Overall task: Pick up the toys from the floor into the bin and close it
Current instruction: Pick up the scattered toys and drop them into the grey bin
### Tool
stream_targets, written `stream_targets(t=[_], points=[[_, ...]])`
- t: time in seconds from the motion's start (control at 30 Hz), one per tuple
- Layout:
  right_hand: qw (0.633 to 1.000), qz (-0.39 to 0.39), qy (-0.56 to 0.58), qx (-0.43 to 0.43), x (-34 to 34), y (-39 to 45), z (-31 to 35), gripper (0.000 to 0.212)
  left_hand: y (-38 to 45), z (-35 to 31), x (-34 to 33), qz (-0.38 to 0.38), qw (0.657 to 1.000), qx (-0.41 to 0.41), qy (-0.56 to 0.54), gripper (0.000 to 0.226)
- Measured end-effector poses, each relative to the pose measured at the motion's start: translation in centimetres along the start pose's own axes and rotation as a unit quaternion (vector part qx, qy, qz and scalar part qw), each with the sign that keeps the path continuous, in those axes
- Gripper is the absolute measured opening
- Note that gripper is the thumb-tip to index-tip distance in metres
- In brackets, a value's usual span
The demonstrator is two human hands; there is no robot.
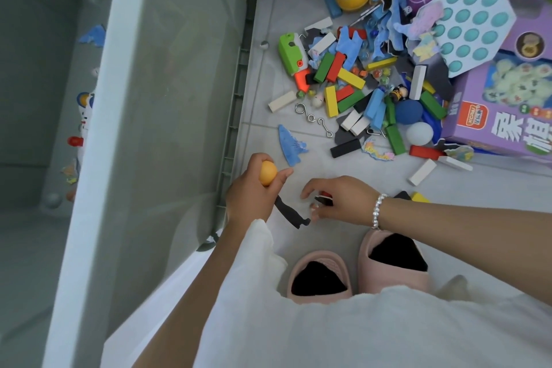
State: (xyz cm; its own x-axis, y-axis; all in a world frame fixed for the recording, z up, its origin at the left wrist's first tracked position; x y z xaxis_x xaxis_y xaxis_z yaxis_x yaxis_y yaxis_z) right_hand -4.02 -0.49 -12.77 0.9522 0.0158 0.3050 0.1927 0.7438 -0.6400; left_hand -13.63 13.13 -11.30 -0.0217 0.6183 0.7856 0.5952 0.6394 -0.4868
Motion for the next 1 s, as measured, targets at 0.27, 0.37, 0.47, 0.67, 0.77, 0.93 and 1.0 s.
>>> stream_targets(t=[0.27,0.37,0.47,0.67,0.77,0.93,1.0], points=[[0.998,-0.064,-0.006,-0.010,0.3,1.0,-0.1,0.022,0.2,0.3,-0.2,0.000,1.000,0.001,0.000,0.036],[0.995,-0.076,0.055,-0.023,1.0,1.1,-0.4,0.020,0.3,0.3,-0.3,0.003,1.000,0.000,0.003,0.037],[0.992,-0.100,0.070,-0.017,2.3,1.2,-0.1,0.020,0.4,0.2,-0.5,0.010,1.000,-0.005,0.014,0.037],[0.978,-0.204,0.037,0.032,4.9,3.4,2.2,0.014,1.0,-0.4,-0.8,0.019,1.000,-0.011,-0.003,0.033],[0.984,-0.178,-0.003,-0.003,5.0,4.8,3.1,0.035,1.5,-0.7,-1.0,0.024,0.999,-0.020,0.009,0.032],[0.984,-0.166,-0.058,-0.038,5.1,6.1,3.8,0.045,1.8,-1.3,-1.1,-0.007,0.996,-0.054,0.077,0.035],[0.977,-0.196,-0.061,-0.057,5.3,5.8,3.5,0.036,2.0,-1.5,-1.3,-0.019,0.991,-0.071,0.112,0.041]])
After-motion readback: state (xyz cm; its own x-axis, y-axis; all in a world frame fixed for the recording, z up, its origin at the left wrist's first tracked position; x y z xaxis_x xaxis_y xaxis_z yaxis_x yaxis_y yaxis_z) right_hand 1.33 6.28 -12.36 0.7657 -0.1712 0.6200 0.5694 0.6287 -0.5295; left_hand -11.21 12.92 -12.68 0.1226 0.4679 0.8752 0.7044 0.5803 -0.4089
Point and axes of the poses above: each hand's wrist, its own y-axis towards the middle knuckle, its own x-axis out of the back of the hand, z = x × y, the point moved 5 cm from there along y, towards the middle knuckle, and after that the axes turned 14 degrees about y, right-handed, at the moved point
